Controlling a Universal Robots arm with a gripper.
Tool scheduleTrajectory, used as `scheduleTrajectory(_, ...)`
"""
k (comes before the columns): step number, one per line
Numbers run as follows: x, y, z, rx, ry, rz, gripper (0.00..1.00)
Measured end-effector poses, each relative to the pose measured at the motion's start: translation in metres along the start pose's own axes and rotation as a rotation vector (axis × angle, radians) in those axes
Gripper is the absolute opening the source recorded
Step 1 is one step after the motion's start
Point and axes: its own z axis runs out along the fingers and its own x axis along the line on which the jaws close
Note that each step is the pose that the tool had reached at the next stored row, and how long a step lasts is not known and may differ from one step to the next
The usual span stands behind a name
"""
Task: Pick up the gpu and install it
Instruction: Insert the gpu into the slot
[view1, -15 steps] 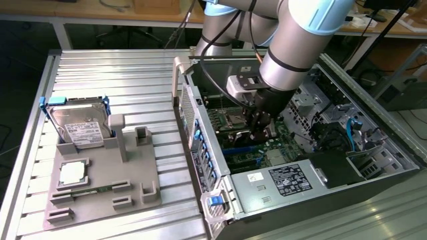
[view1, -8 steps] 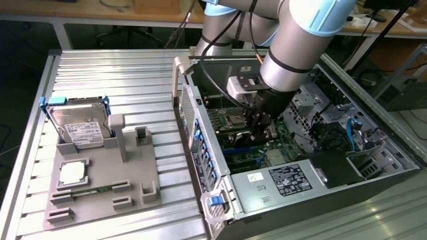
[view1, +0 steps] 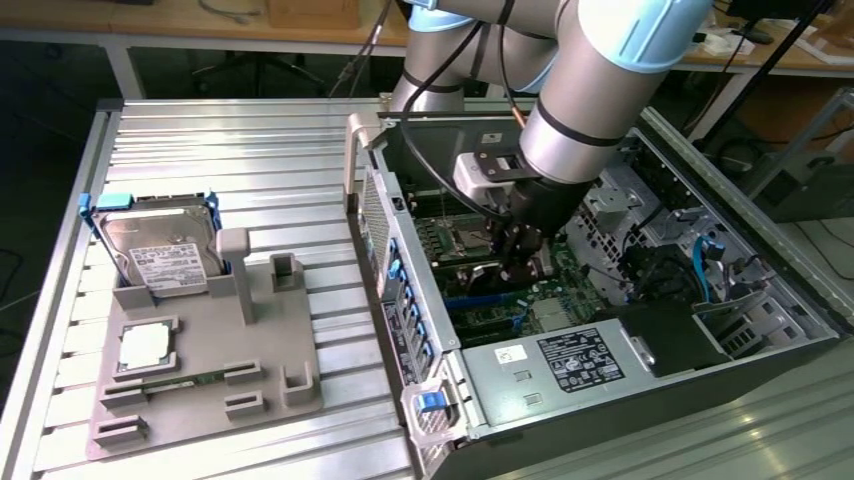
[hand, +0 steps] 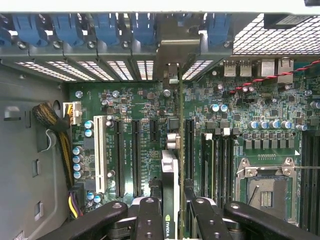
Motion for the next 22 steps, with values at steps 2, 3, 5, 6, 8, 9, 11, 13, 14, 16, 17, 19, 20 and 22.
scheduleTrajectory(2, -0.0005, 0.0000, 0.0003, 0.0000, -0.0001, 0.000, 0.27)
scheduleTrajectory(3, -0.0005, 0.0000, 0.0006, 0.0000, -0.0001, 0.000, 0.27)
scheduleTrajectory(5, -0.0005, -0.0001, 0.0015, 0.0001, -0.0003, 0.000, 0.27)
scheduleTrajectory(6, -0.0005, 0.0000, 0.0020, 0.0001, -0.0002, 0.000, 0.27)
scheduleTrajectory(8, -0.0005, -0.0001, 0.0031, 0.0000, -0.0002, 0.000, 0.27)
scheduleTrajectory(9, -0.0004, -0.0001, 0.0035, 0.0000, -0.0001, 0.000, 0.27)
scheduleTrajectory(11, -0.0004, -0.0001, 0.0042, 0.0000, 0.0000, 0.000, 0.27)
scheduleTrajectory(13, -0.0004, -0.0001, 0.0051, 0.0001, -0.0002, 0.000, 0.27)
scheduleTrajectory(14, -0.0004, -0.0001, 0.0055, 0.0000, -0.0002, 0.000, 0.27)
scheduleTrajectory(16, -0.0004, -0.0001, 0.0064, 0.0000, -0.0002, 0.000, 0.27)
scheduleTrajectory(17, -0.0003, -0.0001, 0.0069, 0.0000, -0.0002, 0.000, 0.27)
scheduleTrajectory(19, -0.0003, -0.0002, 0.0079, 0.0000, -0.0002, 0.000, 0.27)
scheduleTrajectory(20, -0.0003, -0.0002, 0.0083, 0.0001, -0.0002, 0.000, 0.27)
scheduleTrajectory(22, -0.0003, -0.0002, 0.0092, 0.0000, -0.0001, 0.000, 0.27)
